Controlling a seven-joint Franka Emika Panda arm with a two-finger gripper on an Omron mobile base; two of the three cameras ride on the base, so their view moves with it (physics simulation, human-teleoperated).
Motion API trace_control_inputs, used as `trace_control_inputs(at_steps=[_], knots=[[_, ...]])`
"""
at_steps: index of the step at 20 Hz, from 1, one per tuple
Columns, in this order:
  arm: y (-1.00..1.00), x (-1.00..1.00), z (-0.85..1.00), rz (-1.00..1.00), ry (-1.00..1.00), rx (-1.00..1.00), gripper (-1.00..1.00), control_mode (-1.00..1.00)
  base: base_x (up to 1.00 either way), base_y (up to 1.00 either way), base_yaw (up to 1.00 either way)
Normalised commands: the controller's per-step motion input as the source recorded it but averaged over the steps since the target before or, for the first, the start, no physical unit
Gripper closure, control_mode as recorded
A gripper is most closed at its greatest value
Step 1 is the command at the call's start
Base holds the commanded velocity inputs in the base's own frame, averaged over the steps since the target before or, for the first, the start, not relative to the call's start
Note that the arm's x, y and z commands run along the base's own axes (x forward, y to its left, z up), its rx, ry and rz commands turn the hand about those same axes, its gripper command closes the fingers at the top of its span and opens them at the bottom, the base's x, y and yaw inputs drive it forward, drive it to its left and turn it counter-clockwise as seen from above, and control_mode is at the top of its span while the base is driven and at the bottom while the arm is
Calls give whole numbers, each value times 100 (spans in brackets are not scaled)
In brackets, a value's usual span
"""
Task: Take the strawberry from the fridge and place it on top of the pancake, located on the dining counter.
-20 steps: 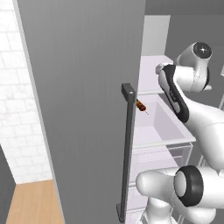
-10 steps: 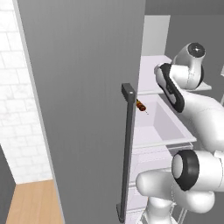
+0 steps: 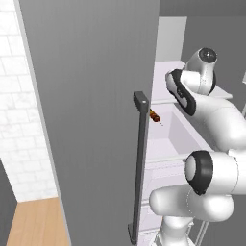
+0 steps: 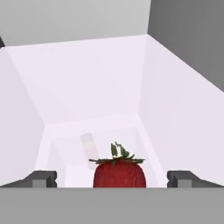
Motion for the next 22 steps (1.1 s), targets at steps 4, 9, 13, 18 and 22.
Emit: trace_control_inputs(at_steps=[4, 9, 13, 18, 22], knots=[[0, 4, -10, 0, 0, 0, -100, -100, 0, 0, 0], [0, 0, -10, 0, 0, 0, -100, -100, 0, 0, 0], [0, 9, -11, 0, 0, 0, -100, -100, 0, 0, 0], [0, 20, -14, 0, 0, 0, -100, -100, 0, 0, 0], [0, 6, -24, 0, 6, 0, 100, -100, 0, 0, 0]])
